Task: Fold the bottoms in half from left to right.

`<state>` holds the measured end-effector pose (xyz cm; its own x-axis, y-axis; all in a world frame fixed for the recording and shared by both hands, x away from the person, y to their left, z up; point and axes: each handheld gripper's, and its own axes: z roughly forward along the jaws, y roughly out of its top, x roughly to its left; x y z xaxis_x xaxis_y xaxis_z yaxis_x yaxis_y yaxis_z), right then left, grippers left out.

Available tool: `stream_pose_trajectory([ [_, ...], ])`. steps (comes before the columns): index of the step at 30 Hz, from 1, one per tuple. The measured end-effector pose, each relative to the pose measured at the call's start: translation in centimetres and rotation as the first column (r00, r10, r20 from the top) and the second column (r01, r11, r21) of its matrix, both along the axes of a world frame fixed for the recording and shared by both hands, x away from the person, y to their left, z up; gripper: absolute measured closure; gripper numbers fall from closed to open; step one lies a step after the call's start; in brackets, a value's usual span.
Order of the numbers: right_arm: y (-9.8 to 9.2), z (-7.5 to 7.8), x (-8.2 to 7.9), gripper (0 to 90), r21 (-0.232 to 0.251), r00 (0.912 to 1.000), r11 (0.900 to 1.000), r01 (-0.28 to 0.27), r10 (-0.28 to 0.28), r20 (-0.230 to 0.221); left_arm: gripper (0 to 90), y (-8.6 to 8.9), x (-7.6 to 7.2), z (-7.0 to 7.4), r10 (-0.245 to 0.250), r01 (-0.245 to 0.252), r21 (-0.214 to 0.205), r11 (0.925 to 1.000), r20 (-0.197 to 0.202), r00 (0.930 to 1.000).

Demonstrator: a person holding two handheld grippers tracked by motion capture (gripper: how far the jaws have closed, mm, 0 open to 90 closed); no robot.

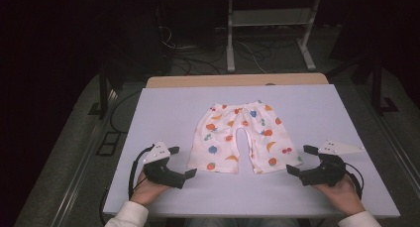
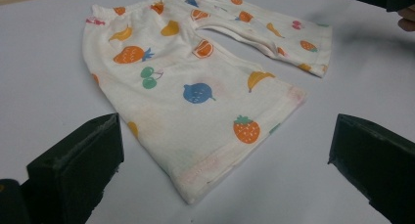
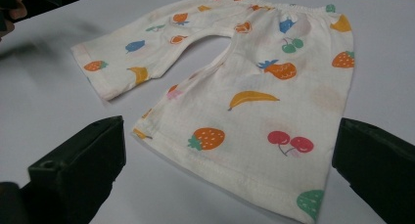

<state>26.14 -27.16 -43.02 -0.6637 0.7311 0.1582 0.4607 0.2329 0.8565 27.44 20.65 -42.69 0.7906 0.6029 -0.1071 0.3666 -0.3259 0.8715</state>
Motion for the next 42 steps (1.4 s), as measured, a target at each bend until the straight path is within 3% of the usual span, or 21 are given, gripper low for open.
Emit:
stream_pose_trajectory([
  [16, 0.9, 0.7, 0.1, 0.0, -0.007, 0.9998, 0.9998, -0.018, 0.018, 0.006, 0.0, -0.1, 0.0, -0.1, 0.002, -0.002, 0.001, 1.0000, -0.004, 1.0000],
  [42, 2.1, 2.8, 2.4, 0.0, -0.024, 0.9988, 0.9985, -0.050, 0.050, 0.001, 0.0, 0.0, 0.1, -0.1, 0.005, -0.005, 0.001, 1.0000, -0.010, 0.9999],
])
